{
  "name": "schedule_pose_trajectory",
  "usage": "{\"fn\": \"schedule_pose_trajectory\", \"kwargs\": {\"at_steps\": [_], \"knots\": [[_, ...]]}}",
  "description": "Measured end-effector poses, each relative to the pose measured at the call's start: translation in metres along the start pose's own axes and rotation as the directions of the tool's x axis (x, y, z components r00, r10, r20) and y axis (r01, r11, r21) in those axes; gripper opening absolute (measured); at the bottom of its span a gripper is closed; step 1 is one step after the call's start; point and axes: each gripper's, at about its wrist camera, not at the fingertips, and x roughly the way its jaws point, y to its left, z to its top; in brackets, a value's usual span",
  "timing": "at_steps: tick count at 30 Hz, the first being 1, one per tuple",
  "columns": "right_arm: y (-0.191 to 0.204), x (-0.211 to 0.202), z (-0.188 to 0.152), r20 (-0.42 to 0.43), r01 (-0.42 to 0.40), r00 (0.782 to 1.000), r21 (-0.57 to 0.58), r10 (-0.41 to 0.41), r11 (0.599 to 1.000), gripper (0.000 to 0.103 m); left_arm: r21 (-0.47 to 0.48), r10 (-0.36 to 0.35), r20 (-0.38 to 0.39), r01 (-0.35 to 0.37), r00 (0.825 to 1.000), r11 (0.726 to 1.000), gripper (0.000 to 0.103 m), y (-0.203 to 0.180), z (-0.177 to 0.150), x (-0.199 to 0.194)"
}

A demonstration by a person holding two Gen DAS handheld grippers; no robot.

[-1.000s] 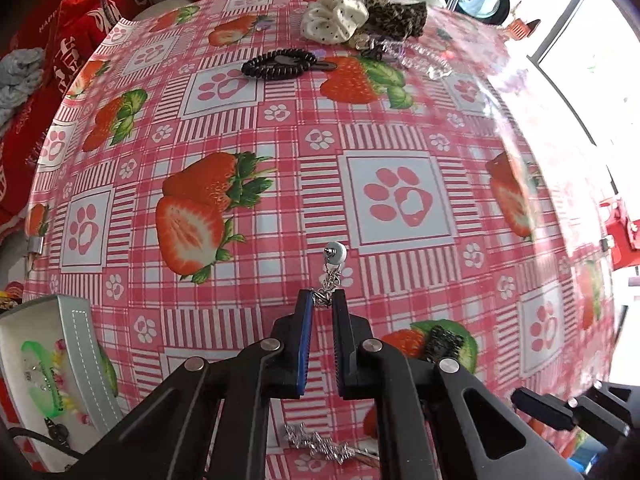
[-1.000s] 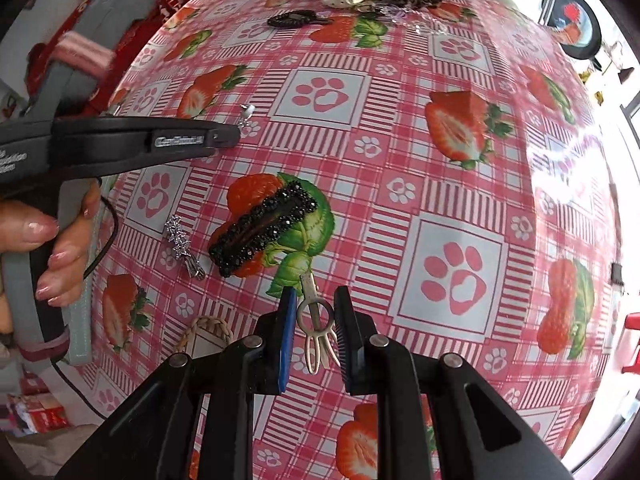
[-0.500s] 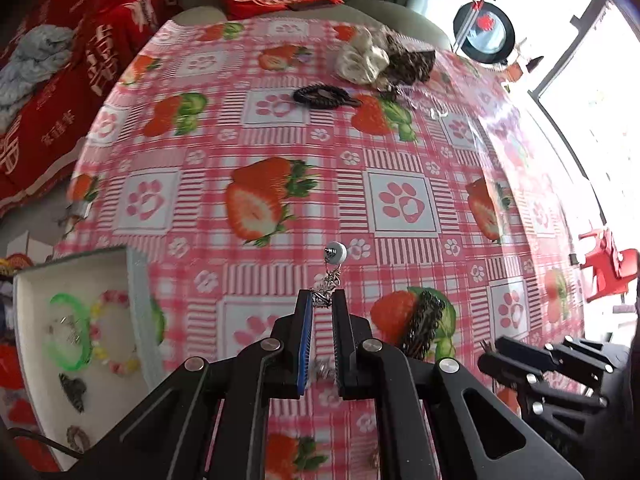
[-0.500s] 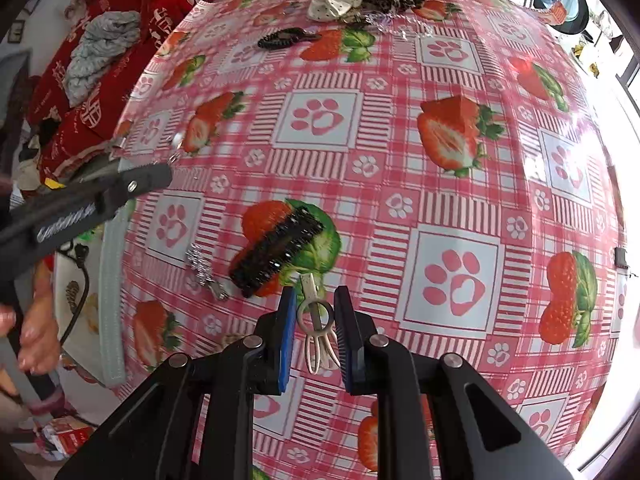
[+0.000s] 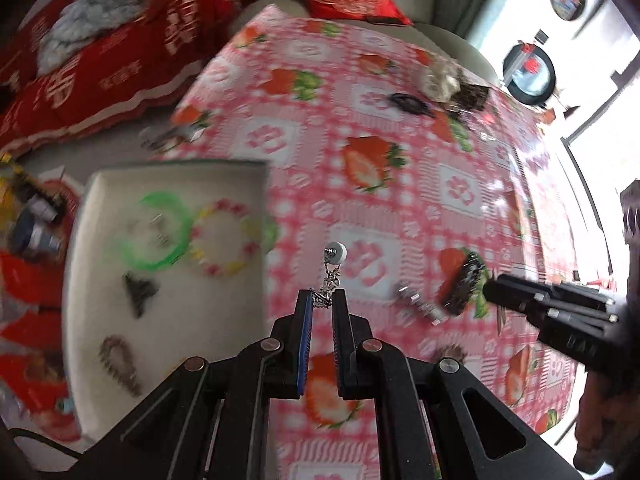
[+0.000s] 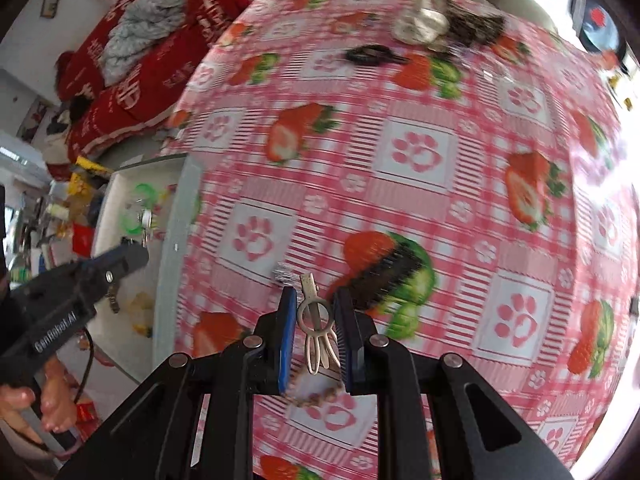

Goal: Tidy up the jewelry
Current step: 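Carry both items into the white tray while both tools open to release them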

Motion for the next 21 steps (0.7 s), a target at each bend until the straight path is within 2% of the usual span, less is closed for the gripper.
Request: {"fn": "schedule_pose_trajectory", "kwargs": {"at_steps": [10,21], "knots": [[0.093,0.026,0.017,-0.060,-0.090,0.995,-0.179,0.081,0.980,0.020,-0.167,0.082,-0.014,-0.083,0.997,0.983,0.016,0.081,-0.055,-0.021],[0.177,0.065,0.019,-0.145,-0.161,0.982,-0.314,0.120,0.936,0.020,-0.314,0.152,-0.051,-0.160,0.987,0.936,0.016,0.144,-0.099,-0.021]]}}
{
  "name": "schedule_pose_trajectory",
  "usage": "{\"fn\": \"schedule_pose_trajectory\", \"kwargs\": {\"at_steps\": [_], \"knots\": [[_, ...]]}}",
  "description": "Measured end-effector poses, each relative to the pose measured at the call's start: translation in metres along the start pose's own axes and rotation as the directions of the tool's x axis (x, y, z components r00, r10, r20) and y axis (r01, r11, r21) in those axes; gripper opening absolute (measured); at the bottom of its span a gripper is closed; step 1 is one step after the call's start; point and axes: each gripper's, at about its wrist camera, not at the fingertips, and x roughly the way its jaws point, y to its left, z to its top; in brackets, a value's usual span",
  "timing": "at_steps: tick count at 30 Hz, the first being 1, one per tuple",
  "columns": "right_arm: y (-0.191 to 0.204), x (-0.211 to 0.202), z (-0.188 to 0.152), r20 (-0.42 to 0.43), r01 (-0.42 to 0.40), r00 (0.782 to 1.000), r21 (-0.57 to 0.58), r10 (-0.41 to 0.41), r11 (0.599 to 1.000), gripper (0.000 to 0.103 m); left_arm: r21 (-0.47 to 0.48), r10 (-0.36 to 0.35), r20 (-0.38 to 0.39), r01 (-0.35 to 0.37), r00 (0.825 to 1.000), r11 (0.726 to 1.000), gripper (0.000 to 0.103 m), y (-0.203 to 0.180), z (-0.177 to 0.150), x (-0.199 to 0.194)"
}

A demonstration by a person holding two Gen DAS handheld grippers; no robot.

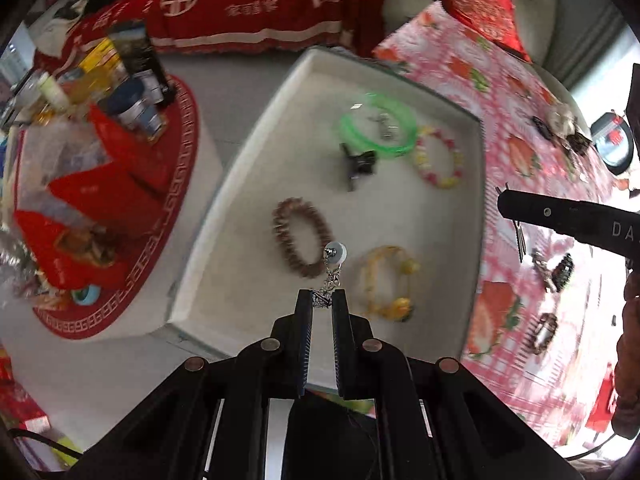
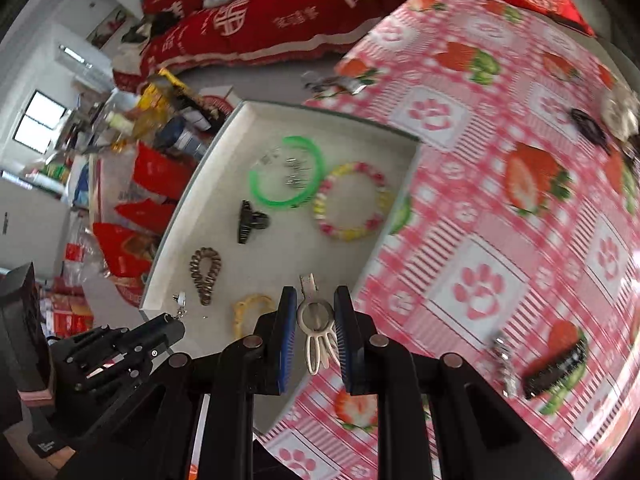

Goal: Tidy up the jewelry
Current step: 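Carry both items into the white tray while both tools open to release them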

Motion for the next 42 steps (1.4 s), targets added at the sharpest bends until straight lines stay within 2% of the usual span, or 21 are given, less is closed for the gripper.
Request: {"fn": "schedule_pose_trajectory", "kwargs": {"at_steps": [7,14,23,30,32,34,35,42], "knots": [[0.019,0.031,0.013,-0.029,0.008,1.000,-0.038,-0.009,0.999,0.020,-0.024,0.037,-0.017,-0.037,0.999,0.999,0.016,0.020,-0.002,0.019],[0.019,0.057,0.022,-0.062,0.035,0.997,-0.034,-0.037,0.999,0.021,0.052,0.100,-0.020,-0.099,0.995,0.994,0.016,0.010,-0.004,0.035],[0.014,0.083,0.027,-0.107,0.072,0.992,-0.029,-0.074,0.997,0.021,0.033,0.120,-0.055,-0.119,0.991,0.992,0.016,0.013,-0.004,0.048],[0.021,0.087,0.028,-0.091,0.078,0.992,-0.046,-0.082,0.996,0.022,0.045,0.154,-0.066,-0.151,0.986,0.987,0.016,0.011,-0.002,0.048],[0.021,0.087,0.028,-0.094,0.074,0.992,-0.048,-0.078,0.996,0.025,0.049,0.165,-0.060,-0.163,0.984,0.985,0.016,0.010,-0.001,0.046],[0.020,0.086,0.027,-0.096,0.062,0.993,-0.043,-0.066,0.997,0.042,0.062,0.182,-0.051,-0.179,0.982,0.982,0.017,0.007,0.000,0.044],[0.020,0.086,0.027,-0.094,0.060,0.994,-0.040,-0.064,0.997,0.044,0.069,0.184,-0.050,-0.180,0.982,0.981,0.017,0.006,0.000,0.043],[0.015,0.063,0.030,-0.052,0.011,0.999,-0.012,-0.012,1.000,0.045,0.078,0.185,-0.053,-0.180,0.981,0.980,0.017,0.001,-0.001,0.037]]}}
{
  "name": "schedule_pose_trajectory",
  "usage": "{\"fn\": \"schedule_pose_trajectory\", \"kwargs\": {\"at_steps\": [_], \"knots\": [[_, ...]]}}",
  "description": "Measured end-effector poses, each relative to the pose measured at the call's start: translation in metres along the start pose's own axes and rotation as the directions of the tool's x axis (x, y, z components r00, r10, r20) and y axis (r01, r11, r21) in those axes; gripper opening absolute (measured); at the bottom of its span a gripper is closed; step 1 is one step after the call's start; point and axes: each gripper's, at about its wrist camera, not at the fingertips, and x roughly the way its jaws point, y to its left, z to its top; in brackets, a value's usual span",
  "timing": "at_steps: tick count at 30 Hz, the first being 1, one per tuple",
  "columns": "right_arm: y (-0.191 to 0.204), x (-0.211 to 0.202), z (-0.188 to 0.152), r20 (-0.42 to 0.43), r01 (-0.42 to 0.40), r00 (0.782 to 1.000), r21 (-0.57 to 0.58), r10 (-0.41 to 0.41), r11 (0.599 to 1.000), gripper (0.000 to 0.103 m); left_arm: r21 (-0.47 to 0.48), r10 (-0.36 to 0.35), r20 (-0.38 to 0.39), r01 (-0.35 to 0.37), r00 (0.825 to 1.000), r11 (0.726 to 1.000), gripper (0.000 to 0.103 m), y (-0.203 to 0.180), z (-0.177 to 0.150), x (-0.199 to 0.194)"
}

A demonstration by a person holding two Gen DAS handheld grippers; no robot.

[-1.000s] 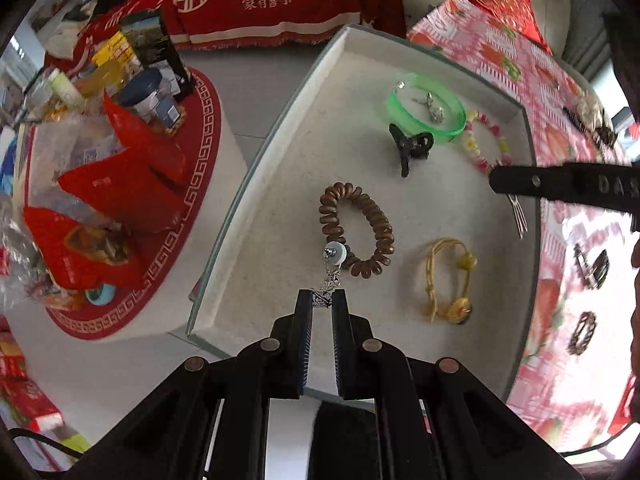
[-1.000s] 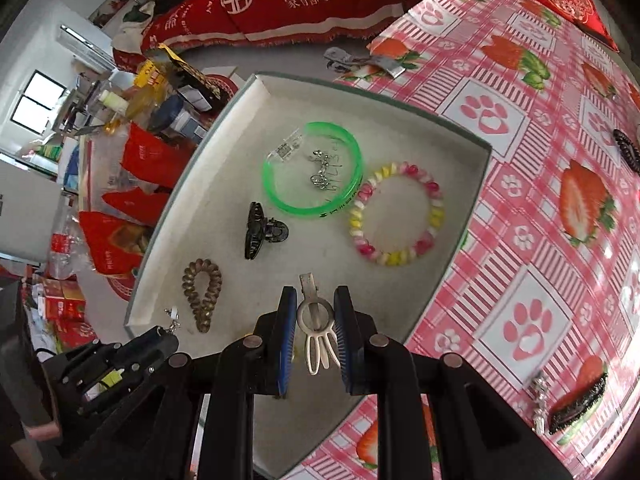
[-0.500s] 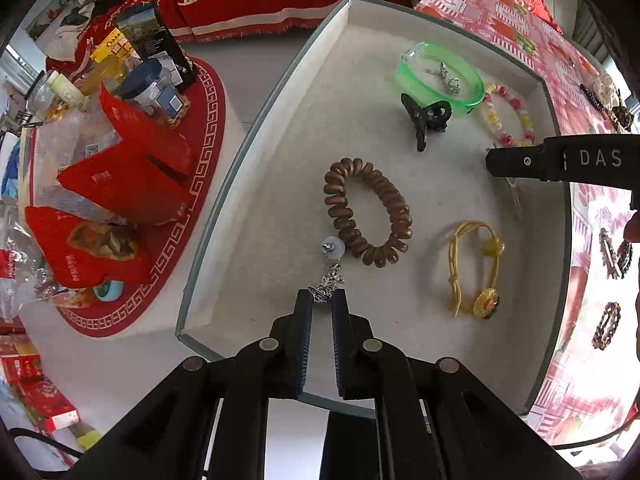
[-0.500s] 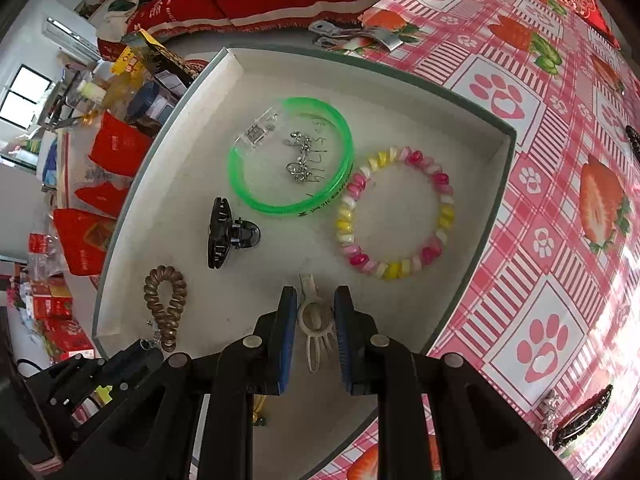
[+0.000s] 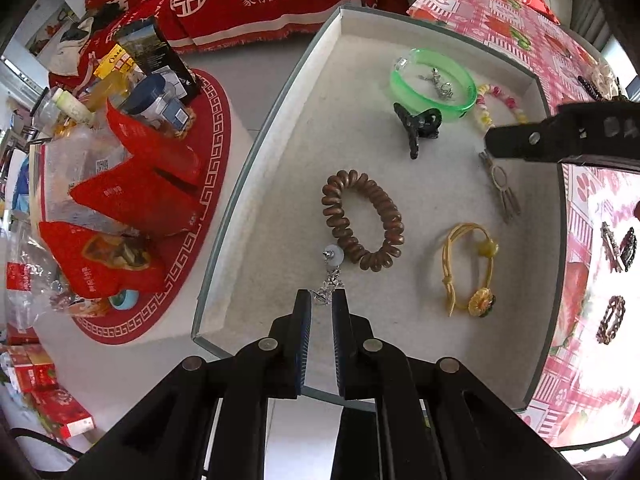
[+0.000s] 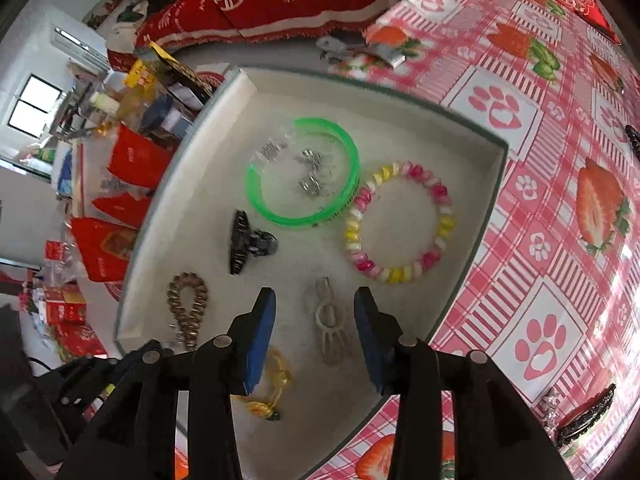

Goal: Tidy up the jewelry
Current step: 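Carry both items into the white tray while both tools open to release them, then move both open tools back toward the hair clips on the tablecloth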

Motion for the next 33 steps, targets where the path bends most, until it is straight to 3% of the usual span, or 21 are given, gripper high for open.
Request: {"fn": "schedule_pose_trajectory", "kwargs": {"at_steps": [5,6,7,8,9,13,17,24,30,33], "knots": [[-0.010,-0.034,-0.003,0.056,-0.016,0.998,0.032,0.014,0.999,0.052,0.009,-0.024,0.018,0.024,1.000,1.000,0.020,-0.004,0.003,-0.008],[-0.015,-0.041,-0.005,0.067,-0.012,0.998,0.049,0.009,0.999,0.052,0.018,-0.031,0.017,0.030,0.999,0.999,0.061,-0.008,0.004,-0.011],[-0.020,-0.049,-0.007,0.077,-0.006,0.997,0.070,0.000,0.998,0.053,0.020,-0.025,0.021,0.024,0.999,0.999,0.092,-0.010,0.006,-0.014],[-0.030,-0.058,-0.011,0.089,0.003,0.996,0.102,-0.012,0.995,0.054,0.018,-0.011,0.041,0.010,0.999,1.000,0.103,-0.011,0.006,-0.018],[-0.036,-0.064,-0.015,0.095,0.007,0.995,0.126,-0.019,0.992,0.055,0.034,0.003,0.084,-0.006,0.996,0.999,0.103,-0.017,0.007,-0.026],[-0.068,-0.084,-0.036,0.109,0.036,0.992,0.232,-0.062,0.972,0.057,0.105,-0.025,0.084,0.016,0.996,0.994,0.103,-0.037,0.016,-0.036],[-0.109,-0.097,-0.064,0.084,0.095,0.987,0.371,-0.135,0.924,0.060,0.178,-0.059,0.108,0.039,0.992,0.983,0.103,-0.064,0.023,-0.052],[-0.178,-0.110,-0.118,0.028,0.157,0.974,0.628,-0.224,0.762,0.060,0.268,-0.145,0.103,0.113,0.984,0.957,0.103,-0.112,0.035,-0.063],[-0.208,-0.107,-0.146,0.004,0.161,0.969,0.750,-0.248,0.642,0.060,0.307,-0.187,0.060,0.160,0.980,0.938,0.103,-0.139,0.038,-0.063],[-0.212,-0.103,-0.149,0.009,0.150,0.968,0.780,-0.250,0.607,0.060,0.300,-0.218,0.041,0.197,0.975,0.933,0.103,-0.149,0.040,-0.063]]}}
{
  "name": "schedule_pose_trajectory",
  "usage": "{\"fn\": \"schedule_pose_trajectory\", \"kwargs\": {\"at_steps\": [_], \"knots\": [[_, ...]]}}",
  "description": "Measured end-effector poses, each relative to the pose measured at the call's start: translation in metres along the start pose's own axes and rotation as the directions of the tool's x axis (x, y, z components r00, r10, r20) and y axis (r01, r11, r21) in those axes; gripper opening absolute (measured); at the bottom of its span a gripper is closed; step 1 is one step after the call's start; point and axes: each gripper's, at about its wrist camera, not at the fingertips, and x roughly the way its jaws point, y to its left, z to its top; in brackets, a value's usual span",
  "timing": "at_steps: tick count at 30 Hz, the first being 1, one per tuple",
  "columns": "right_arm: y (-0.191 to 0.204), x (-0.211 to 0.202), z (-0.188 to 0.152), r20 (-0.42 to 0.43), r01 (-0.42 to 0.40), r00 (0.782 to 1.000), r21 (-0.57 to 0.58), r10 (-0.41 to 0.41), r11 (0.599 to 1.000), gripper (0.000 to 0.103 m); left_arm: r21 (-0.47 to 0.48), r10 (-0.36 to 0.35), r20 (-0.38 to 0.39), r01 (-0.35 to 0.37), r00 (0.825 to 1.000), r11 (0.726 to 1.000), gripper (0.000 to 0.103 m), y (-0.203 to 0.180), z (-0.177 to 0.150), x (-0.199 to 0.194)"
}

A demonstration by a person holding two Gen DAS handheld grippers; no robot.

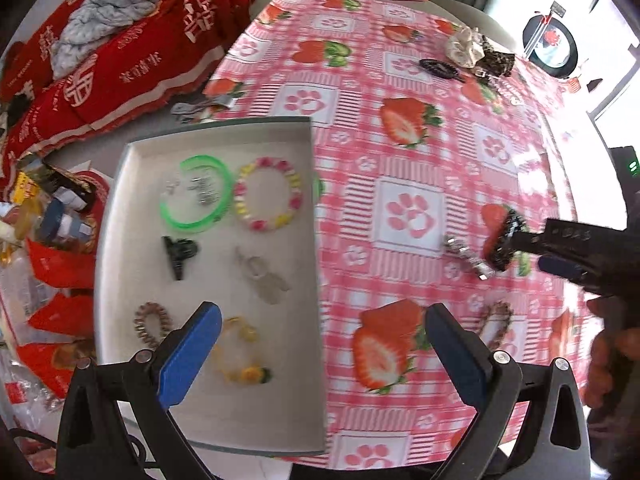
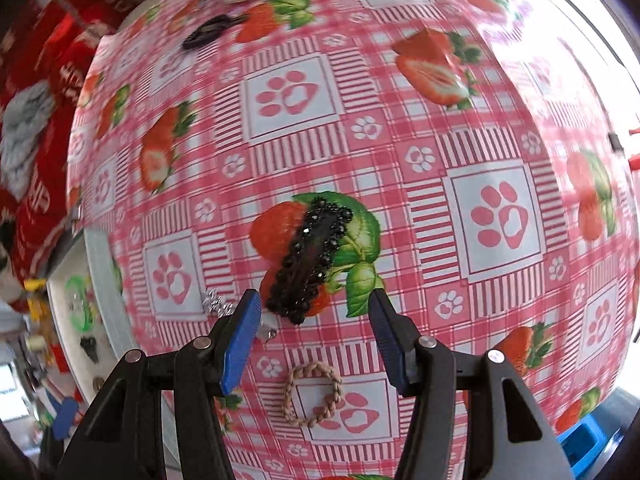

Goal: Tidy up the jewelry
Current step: 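Move both open tools back toward the hair clips on the tablecloth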

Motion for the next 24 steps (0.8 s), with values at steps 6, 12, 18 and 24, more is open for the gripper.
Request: {"fn": "schedule_pose_trajectory", "kwargs": {"at_steps": [6,12,18,24], "knots": [[0.011,0.012,0.002,0.036,0.007,0.999,-0.028,-0.006,1.000,0.060,-0.044,-0.020,-0.010,0.020,1.000,0.999,0.103,-0.008,0.011,0.004],[0.027,0.025,0.007,0.059,0.062,0.997,-0.128,-0.055,0.990,0.060,-0.074,-0.030,-0.031,0.027,0.999,0.997,0.103,-0.013,0.021,0.013],[0.032,0.028,0.007,0.078,0.112,0.992,-0.231,-0.097,0.966,0.056,-0.069,-0.047,-0.047,0.044,0.998,0.997,0.103,-0.032,0.028,0.020],[0.024,0.025,0.005,0.091,0.124,0.991,-0.299,-0.101,0.946,0.039,-0.068,-0.068,-0.073,0.063,0.995,0.996,0.103,-0.050,0.034,0.032]]}}
